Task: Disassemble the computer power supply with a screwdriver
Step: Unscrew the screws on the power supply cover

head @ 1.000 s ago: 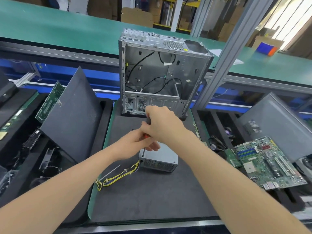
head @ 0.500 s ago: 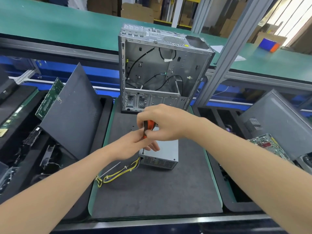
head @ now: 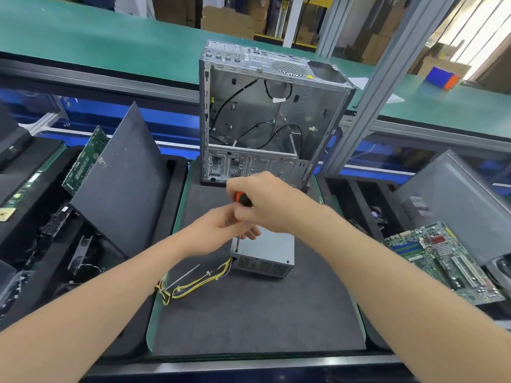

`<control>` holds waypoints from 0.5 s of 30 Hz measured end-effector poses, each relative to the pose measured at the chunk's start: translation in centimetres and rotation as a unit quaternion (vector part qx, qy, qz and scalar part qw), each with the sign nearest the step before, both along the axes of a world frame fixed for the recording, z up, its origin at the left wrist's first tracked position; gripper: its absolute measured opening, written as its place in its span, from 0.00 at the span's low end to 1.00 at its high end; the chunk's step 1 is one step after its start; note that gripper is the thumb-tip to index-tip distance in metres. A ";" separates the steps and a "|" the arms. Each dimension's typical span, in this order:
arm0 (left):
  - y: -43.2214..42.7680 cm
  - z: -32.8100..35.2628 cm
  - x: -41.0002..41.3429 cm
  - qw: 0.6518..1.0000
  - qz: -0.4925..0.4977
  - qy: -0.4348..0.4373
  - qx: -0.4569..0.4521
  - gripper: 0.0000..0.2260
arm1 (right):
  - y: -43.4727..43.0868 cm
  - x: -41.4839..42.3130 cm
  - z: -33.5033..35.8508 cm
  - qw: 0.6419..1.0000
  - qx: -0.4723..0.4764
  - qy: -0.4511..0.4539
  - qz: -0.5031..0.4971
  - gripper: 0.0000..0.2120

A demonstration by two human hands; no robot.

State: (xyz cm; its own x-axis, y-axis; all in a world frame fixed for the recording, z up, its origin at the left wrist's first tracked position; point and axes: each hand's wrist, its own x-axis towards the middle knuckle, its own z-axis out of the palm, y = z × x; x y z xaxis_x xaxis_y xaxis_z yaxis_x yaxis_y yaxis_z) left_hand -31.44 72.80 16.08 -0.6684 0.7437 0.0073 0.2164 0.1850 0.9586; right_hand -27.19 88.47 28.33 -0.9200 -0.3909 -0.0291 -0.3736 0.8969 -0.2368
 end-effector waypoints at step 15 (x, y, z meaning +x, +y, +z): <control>0.1 -0.4 0.2 1.000 0.003 -0.002 -0.030 0.14 | -0.8 0.9 -0.4 0.978 0.112 0.149 -0.098 0.15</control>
State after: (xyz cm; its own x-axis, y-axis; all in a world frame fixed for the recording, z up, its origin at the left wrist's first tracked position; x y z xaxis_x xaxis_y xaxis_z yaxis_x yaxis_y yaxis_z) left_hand -31.23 72.94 15.66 -0.6728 0.7388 -0.0392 0.2115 0.2428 0.9467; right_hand -26.27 87.64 27.90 -0.9573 -0.2212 0.1862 -0.2122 0.9749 0.0673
